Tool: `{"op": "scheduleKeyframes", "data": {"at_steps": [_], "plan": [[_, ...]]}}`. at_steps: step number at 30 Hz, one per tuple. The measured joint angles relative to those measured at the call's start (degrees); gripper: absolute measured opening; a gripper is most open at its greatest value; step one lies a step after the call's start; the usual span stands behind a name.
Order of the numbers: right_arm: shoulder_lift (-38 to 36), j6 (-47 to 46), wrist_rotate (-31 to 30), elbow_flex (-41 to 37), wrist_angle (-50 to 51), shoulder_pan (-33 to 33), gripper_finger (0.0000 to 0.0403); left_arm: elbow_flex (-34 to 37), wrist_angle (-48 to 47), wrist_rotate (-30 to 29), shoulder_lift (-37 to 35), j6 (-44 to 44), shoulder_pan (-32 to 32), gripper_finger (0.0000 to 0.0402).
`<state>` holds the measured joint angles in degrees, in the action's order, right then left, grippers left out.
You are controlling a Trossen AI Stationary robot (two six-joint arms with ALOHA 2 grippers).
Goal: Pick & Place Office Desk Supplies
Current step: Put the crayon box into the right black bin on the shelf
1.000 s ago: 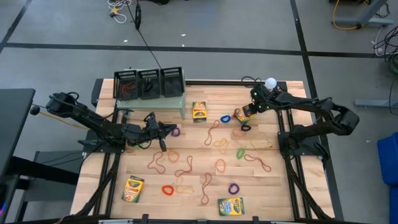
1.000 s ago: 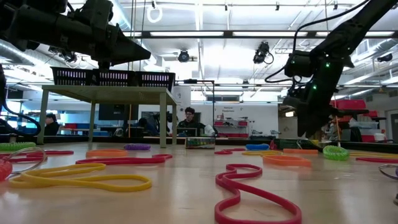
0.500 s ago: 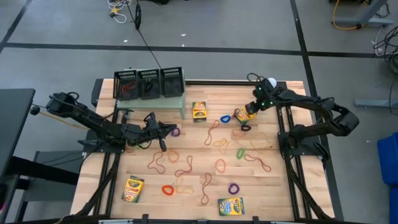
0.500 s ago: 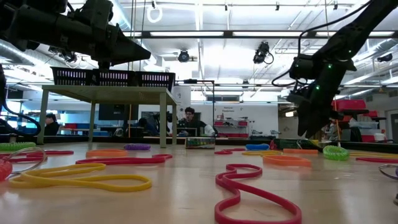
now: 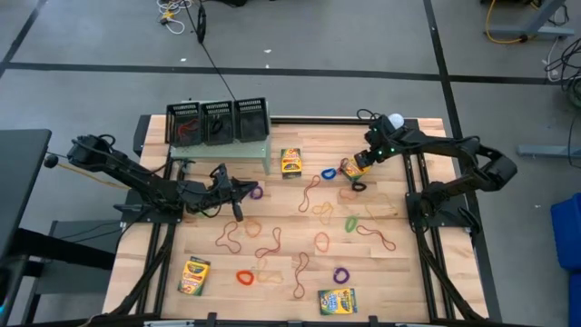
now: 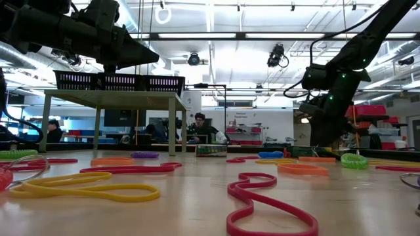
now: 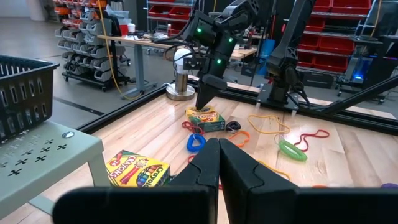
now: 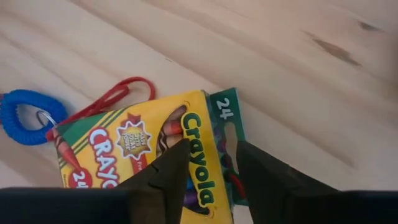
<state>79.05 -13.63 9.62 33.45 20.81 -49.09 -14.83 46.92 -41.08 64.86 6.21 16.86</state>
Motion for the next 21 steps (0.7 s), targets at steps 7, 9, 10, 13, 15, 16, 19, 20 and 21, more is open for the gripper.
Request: {"op": "scheduleKeyframes", "data": {"at_steps": [7, 9, 10, 13, 15, 16, 19, 20, 21], "plan": [[0.4, -0.2, 1.0, 0.0, -0.2, 0.1, 0.0096, 0.0, 0.0, 0.0, 0.0, 0.0, 0.0, 0.001], [0.4, 0.6, 1.4, 0.0, 0.1, 0.2, 0.008, 0.0, 0.0, 0.0, 0.0, 0.0, 0.0, 0.001], [0.4, 0.9, 1.5, 0.0, 0.1, 0.3, 0.0072, 0.0, 0.0, 0.0, 0.0, 0.0, 0.0, 0.001], [0.3, 1.8, 1.5, 0.0, 0.2, 0.4, 0.0047, 0.0, 0.0, 0.0, 0.0, 0.0, 0.0, 0.001], [0.3, 2.2, 1.6, 0.0, 0.2, 0.4, 0.003, 0.0, 0.0, 0.0, 0.0, 0.0, 0.0, 0.001], [0.3, 2.5, 1.6, 0.0, 0.3, 0.4, 0.0022, 0.0, 0.0, 0.0, 0.0, 0.0, 0.0, 0.001], [-0.8, 2.7, 0.9, -0.2, 0.7, 0.6, 0.0005, 0.0, 0.0, 0.0, 0.0, 0.0, 0.0, 0.001], [-1.5, 2.7, 0.4, -0.2, 1.0, 0.8, 0.0005, 0.0, 0.0, 0.0, 0.0, 0.0, 0.0, 0.001], [-2.2, 2.7, 0.0, -0.3, 1.2, 1.0, 0.0005, 0.0, 0.0, 0.0, 0.0, 0.0, 0.0, 0.001]]}}
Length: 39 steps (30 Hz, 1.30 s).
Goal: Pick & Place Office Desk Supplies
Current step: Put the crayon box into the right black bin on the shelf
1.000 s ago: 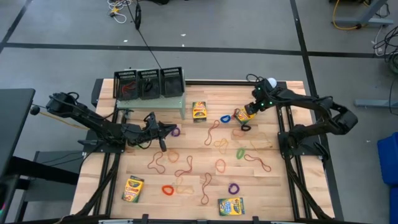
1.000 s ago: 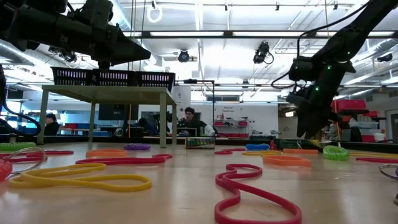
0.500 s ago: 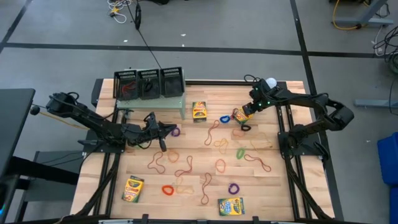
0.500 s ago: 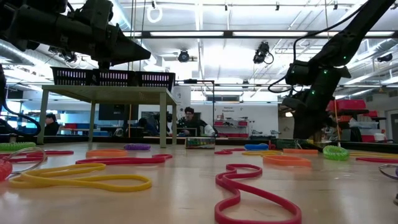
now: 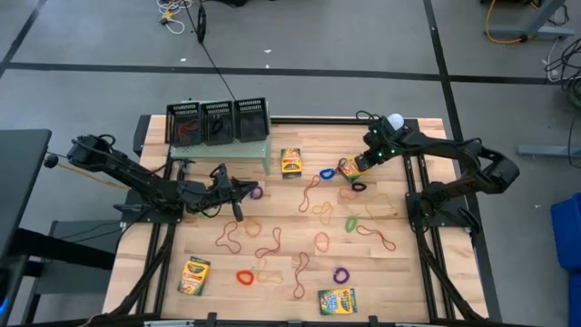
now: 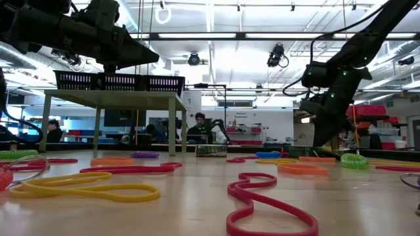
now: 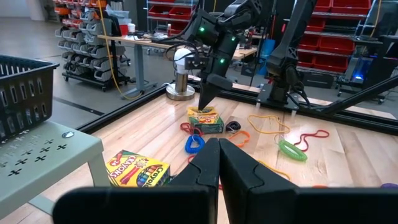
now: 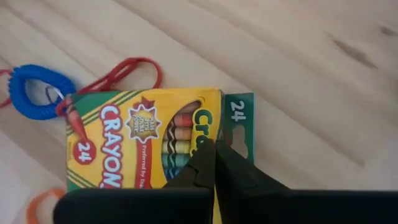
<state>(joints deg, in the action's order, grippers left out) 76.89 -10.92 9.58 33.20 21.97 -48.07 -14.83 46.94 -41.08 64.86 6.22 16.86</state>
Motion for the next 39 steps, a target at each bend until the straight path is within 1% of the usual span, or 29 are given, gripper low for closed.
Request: {"op": "scheduleKeyframes", "data": {"at_steps": [4, 11, 14, 19, 23, 26, 32, 35, 39], "plan": [[-3.4, 0.0, -0.7, 0.0, 0.0, 0.9, 0.0003, 0.0, 0.0, 0.0, 0.0, 0.0, 0.0, 0.001], [-9.6, -0.1, -5.9, 0.0, 1.3, 5.2, 0.0001, 0.0, 0.0, 0.0, 0.0, 0.0, 0.0, 0.001], [-12.3, -0.1, -9.3, 0.0, 2.2, 7.7, 0.0001, 0.0, 0.0, 0.0, 0.0, 0.0, 0.0, 0.001], [-16.0, -1.1, -17.2, 0.0, 3.7, 13.8, 0.0001, 0.0, 0.0, 0.0, 0.0, 0.0, 0.0, 0.001], [-17.4, -2.9, -23.8, 0.6, 4.5, 20.3, 0.0, 0.0, 0.0, 0.0, 0.0, 0.0, 0.0, 0.001], [-17.3, -4.2, -30.7, 3.1, 7.0, 26.3, 0.0, 0.0, 0.0, 0.0, 0.0, 0.0, 0.0, 0.001], [-16.7, -6.1, -43.3, 9.3, 7.8, 41.1, 0.0, 0.0, 0.0, 0.0, 0.0, 0.0, 0.0, 0.001], [-14.1, -6.2, -50.2, 12.6, 8.0, 48.9, 0.0, 0.0, 0.0, 0.0, 0.0, 0.0, 0.0, 0.001], [-7.0, -6.2, -56.9, 18.3, 7.8, 57.2, 0.0, 0.0, 0.0, 0.0, 0.0, 0.0, 0.0, 0.001]]}}
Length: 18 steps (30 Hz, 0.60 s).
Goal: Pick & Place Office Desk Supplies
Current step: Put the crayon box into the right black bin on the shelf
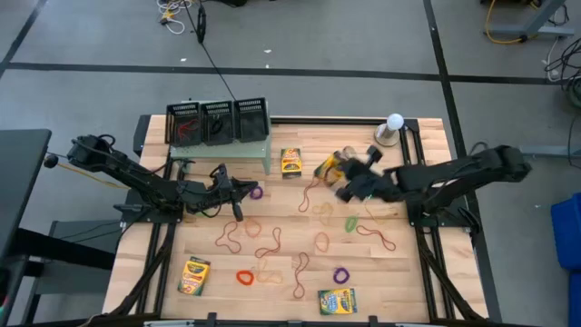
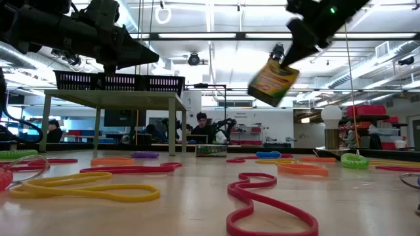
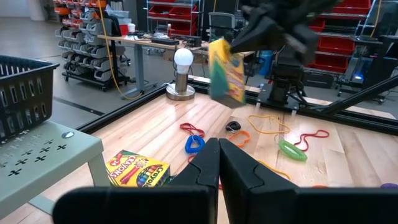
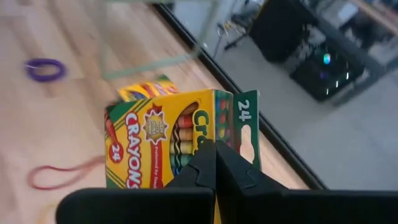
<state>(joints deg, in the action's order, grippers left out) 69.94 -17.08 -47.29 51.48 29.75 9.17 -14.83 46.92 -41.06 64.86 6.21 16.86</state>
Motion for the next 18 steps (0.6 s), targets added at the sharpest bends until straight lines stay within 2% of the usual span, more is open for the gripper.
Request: {"op": "scheduleKeyframes", "data": {"at_steps": [7, 13, 18], "plan": [[18.3, 4.9, -5.3, 12.2, -0.4, 7.9, 0.0, 0.0, 0.0, 0.0, 0.0, 0.0, 0.0, 0.001], [32.9, 11.7, -8.9, 21.4, -0.9, 10.7, 0.0, 0.0, 0.0, 0.0, 0.0, 0.0, 0.0, 0.001], [42.1, 20.8, -12.1, 26.7, -4.3, 11.3, 0.0, 0.0, 0.0, 0.0, 0.0, 0.0, 0.0, 0.001]]}}
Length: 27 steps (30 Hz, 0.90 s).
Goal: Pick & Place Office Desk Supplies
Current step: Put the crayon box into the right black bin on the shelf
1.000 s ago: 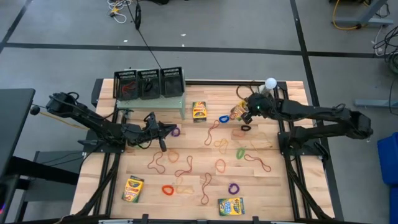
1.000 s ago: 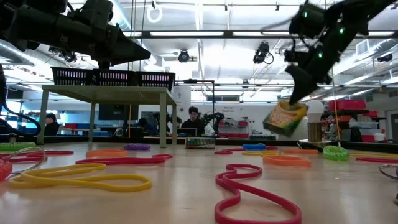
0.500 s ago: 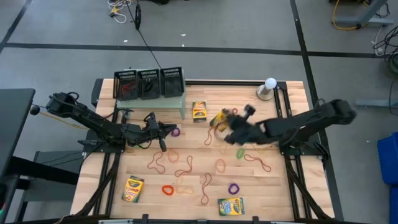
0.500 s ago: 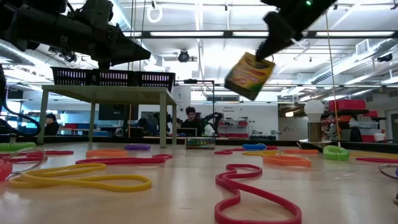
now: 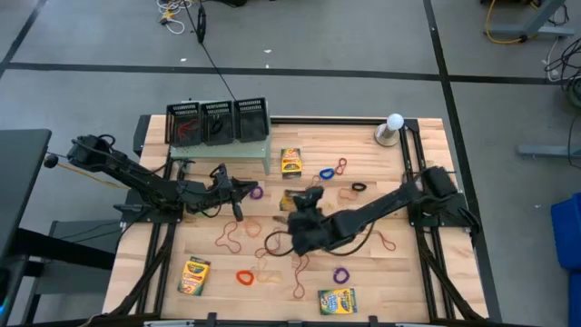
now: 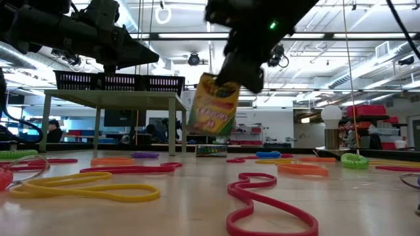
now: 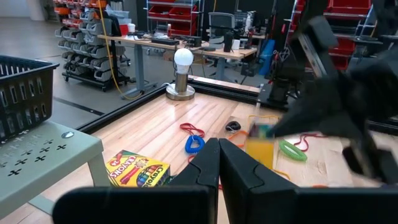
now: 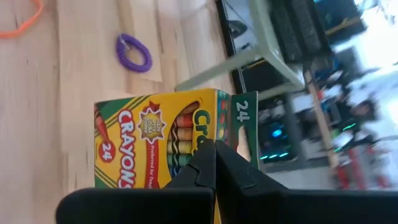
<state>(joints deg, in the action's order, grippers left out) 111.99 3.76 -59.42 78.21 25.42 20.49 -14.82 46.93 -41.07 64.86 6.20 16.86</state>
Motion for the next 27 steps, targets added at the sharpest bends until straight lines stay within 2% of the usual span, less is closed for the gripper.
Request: {"op": "scheduleKeyframes", "data": {"at_steps": [7, 12, 22, 27], "plan": [[7.7, 16.9, -3.8, 1.8, -10.5, 0.0, 0.0, 0.0, 0.0, 0.0, 0.0, 0.0, 0.0, 0.001], [10.2, 23.6, -4.0, 1.8, -15.5, -0.1, 0.0, 0.0, 0.0, 0.0, 0.0, 0.0, 0.0, 0.001], [10.8, 23.7, -1.2, 1.8, -17.0, -0.1, 0.0001, 0.0, 0.0, 0.0, 0.0, 0.0, 0.0, 0.001], [10.7, 22.8, 1.3, 1.8, -18.2, -0.1, 0.0025, 0.0, 0.0, 0.0, 0.0, 0.0, 0.0, 0.001]]}}
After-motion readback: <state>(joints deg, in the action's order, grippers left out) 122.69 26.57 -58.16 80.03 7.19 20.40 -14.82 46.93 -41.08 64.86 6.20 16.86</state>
